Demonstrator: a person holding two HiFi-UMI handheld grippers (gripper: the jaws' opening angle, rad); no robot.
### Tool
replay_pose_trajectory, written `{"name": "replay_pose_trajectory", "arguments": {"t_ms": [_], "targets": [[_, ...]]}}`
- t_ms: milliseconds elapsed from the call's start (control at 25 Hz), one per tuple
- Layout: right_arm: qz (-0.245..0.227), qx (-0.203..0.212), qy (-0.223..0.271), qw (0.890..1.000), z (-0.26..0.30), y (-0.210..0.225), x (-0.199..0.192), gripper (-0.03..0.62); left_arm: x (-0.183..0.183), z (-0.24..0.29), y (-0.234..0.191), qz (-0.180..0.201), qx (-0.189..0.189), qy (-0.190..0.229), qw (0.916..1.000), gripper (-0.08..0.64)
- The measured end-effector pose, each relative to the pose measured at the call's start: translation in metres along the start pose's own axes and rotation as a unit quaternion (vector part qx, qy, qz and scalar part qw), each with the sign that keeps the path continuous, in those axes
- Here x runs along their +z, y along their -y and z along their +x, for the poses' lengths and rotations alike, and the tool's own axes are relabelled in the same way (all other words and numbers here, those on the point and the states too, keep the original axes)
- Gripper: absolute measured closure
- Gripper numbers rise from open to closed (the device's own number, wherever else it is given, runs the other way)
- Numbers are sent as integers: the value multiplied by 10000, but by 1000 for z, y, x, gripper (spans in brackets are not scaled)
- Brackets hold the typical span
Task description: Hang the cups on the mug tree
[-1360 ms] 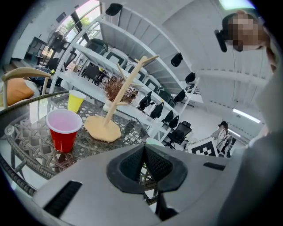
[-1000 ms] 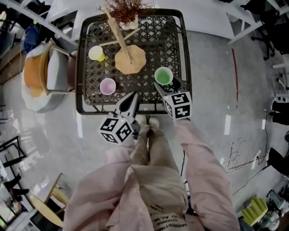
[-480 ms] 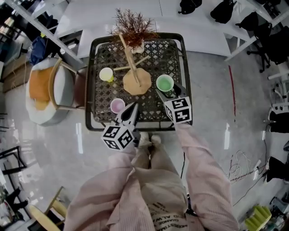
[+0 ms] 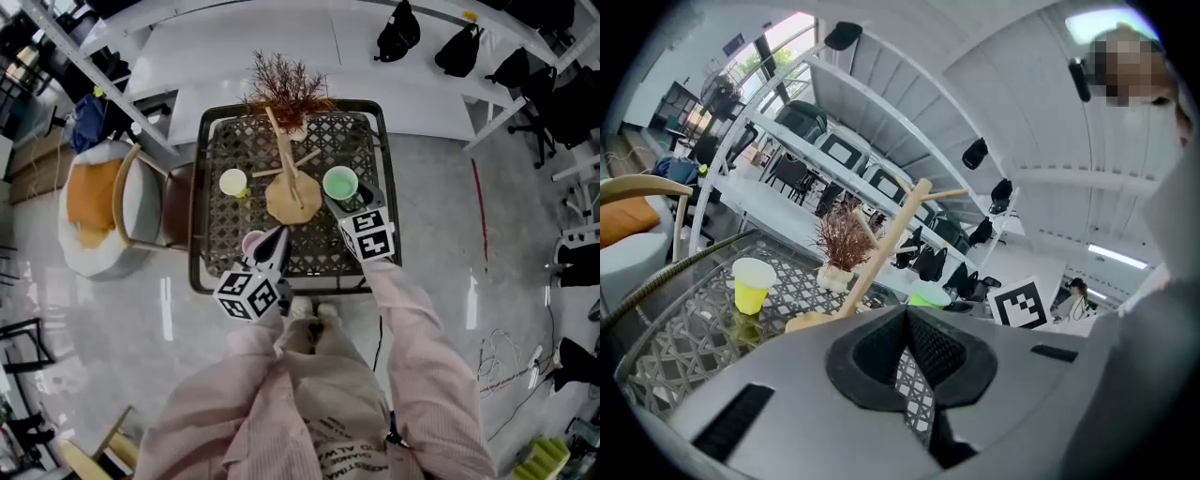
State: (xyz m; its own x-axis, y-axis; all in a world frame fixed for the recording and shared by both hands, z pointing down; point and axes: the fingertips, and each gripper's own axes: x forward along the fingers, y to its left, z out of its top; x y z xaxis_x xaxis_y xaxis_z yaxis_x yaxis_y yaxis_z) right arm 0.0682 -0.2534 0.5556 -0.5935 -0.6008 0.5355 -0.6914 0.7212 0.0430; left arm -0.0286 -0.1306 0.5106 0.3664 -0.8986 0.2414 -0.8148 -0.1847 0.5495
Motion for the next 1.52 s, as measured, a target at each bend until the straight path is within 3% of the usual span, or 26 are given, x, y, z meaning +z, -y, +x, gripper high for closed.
{"name": "replay_pose_trajectory", "arguments": {"t_ms": [560, 720, 1160, 1520], "targets": [[-628, -201, -59, 9978, 13, 12, 48, 313, 29, 5, -3, 56, -216, 175, 9996, 561], [-1043, -245, -73, 9942, 16, 11, 58, 313, 35, 6, -3, 74, -270, 239, 9993, 561], [-2334, -255, -239, 9717, 20, 3, 78, 313, 41, -2, -11, 32, 75, 400, 9992, 561], [-3333, -241, -468, 9414, 25, -10, 81, 313, 37, -10, -10, -40, 311, 495, 9983, 561]]}}
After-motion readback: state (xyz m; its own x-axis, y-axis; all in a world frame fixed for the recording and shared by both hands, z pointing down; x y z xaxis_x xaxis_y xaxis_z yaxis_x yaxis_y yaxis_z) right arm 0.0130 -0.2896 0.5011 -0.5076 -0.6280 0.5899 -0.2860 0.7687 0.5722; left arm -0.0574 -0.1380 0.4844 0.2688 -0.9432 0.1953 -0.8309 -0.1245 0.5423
